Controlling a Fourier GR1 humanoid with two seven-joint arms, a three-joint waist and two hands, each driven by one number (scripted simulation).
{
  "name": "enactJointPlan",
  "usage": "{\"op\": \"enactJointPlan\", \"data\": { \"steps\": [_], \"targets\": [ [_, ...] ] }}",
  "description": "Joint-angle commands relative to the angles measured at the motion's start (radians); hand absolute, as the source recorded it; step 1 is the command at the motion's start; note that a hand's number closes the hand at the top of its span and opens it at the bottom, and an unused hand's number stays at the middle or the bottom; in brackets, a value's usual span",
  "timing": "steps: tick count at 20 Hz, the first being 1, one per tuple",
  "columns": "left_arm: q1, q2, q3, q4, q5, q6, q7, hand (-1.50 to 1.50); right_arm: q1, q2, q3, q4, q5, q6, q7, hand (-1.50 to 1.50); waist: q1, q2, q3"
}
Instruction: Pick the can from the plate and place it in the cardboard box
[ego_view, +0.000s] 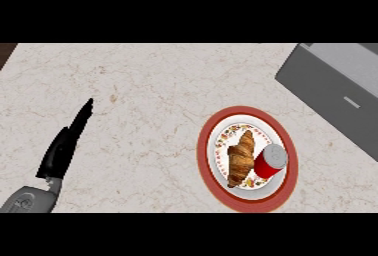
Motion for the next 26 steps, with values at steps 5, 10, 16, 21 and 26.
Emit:
{"op": "enactJointPlan", "data": {
  "steps": [5, 10, 16, 21, 26],
  "targets": [
    [-0.030, -0.004, -0.004, -0.003, -0.007, -0.017, 0.007, 0.00, 0.076, 0.010, 0.183, -0.120, 0.286, 0.147, 0.298, -1.50, 0.030, 0.002, 0.003],
    [-0.042, -0.036, -0.034, -0.003, -0.022, -0.015, 0.035, 0.00, -0.020, 0.010, 0.288, -0.167, 0.445, 0.296, 0.468, -1.50, 0.051, -0.001, 0.005],
    [-0.075, -0.029, -0.011, 0.033, -0.022, -0.032, 0.022, 0.00, -0.278, 0.010, 0.325, -0.095, 0.649, 0.438, 0.703, -1.50, 0.052, -0.006, 0.006],
    [-0.066, -0.081, -0.024, 0.079, -0.038, -0.010, 0.002, 0.00, -0.550, 0.010, 0.373, -0.019, 0.770, 0.646, 0.870, -1.50, 0.044, -0.014, 0.007],
    [-0.067, -0.056, -0.004, 0.048, -0.030, -0.040, 0.037, 0.00, -0.861, 0.010, 0.389, 0.120, 0.676, 0.875, 1.069, -1.50, 0.041, -0.024, 0.010]
  ]
}}
